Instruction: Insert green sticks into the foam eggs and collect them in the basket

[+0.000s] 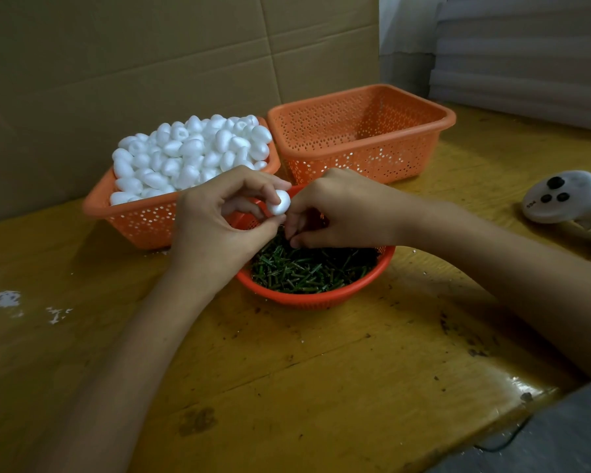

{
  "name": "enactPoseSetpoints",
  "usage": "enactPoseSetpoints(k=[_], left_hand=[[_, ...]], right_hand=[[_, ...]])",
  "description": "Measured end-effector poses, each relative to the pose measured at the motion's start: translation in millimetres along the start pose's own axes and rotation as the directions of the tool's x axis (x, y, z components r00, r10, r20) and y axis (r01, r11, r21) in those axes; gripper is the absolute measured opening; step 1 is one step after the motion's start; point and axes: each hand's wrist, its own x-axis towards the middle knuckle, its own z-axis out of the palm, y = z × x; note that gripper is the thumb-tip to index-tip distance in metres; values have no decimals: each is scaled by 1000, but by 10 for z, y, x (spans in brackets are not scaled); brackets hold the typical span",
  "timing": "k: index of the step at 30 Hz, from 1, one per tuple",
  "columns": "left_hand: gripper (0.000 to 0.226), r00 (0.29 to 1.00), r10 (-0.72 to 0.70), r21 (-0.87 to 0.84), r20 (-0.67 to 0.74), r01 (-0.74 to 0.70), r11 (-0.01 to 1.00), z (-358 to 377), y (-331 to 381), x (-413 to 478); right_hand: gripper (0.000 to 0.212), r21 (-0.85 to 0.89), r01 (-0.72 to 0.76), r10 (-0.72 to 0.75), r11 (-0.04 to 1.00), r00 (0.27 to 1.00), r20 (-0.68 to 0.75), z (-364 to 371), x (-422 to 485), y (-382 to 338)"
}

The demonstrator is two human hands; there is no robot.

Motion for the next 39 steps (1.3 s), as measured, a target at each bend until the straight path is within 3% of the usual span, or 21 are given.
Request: enactPoseSetpoints(k=[20,39], left_hand=[[24,997,70,102,14,-71,992,-23,-14,23],[23,997,71,38,-11,-70,997,3,-41,13]], right_hand=[[14,10,0,0,1000,1000,-1,-6,-1,-8],[13,11,-2,2,1000,1000,-1,-2,2,-8]])
